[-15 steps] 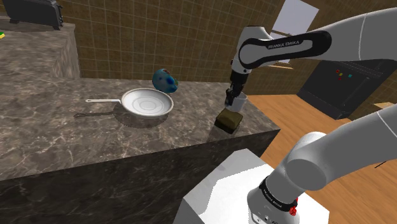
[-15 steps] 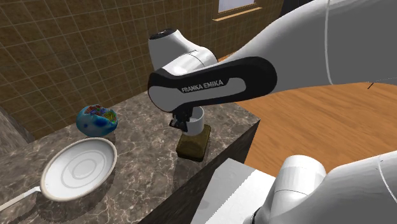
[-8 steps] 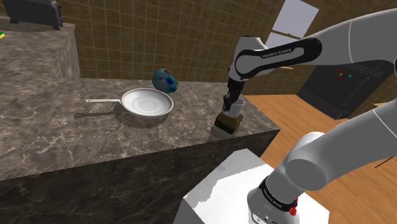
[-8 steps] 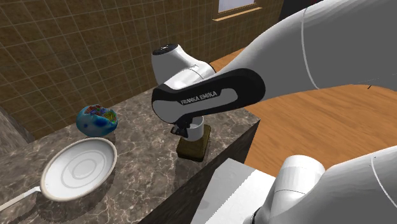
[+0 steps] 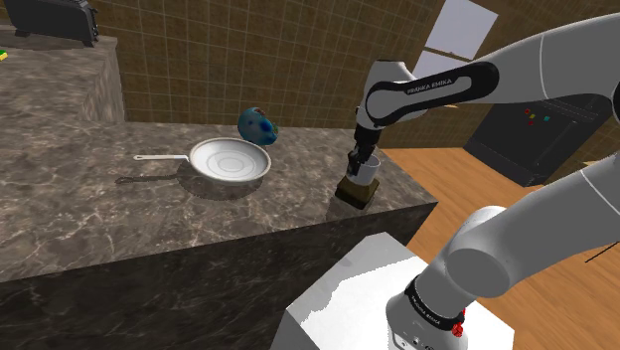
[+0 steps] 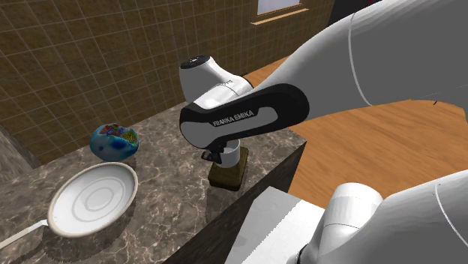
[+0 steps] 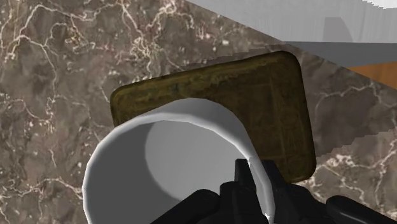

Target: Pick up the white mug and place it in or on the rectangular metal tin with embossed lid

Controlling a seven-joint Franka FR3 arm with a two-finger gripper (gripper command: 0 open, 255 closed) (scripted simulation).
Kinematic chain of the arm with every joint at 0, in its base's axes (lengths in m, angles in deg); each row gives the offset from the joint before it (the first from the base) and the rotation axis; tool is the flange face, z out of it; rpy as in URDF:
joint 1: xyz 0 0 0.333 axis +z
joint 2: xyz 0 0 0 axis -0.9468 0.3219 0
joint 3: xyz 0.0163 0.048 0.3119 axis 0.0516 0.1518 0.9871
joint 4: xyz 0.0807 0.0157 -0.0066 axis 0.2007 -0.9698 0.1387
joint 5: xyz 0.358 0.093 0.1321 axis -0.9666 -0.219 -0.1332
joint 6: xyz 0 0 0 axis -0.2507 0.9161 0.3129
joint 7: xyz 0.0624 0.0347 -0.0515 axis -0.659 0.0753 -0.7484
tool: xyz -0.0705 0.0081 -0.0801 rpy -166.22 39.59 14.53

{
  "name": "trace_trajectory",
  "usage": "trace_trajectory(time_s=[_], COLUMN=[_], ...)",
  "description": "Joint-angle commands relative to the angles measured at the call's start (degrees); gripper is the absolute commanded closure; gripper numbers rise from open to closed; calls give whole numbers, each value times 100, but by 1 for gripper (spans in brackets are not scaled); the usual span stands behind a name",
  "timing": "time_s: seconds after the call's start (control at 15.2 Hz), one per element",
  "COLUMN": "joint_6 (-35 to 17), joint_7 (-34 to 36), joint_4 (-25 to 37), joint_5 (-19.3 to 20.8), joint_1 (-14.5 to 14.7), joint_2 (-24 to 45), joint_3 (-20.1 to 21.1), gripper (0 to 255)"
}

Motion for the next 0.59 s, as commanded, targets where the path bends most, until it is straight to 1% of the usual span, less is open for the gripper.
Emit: trace_trajectory(time_s=[0.0,0.33,0.53], joint_6=[-1,-1,637], joint_7=[0,0,-3], joint_4=[0,0,410], joint_5=[0,0,-50], joint_1=[0,0,30], joint_2=[0,0,-227], joint_3=[0,0,80], gripper=[0,0,0])
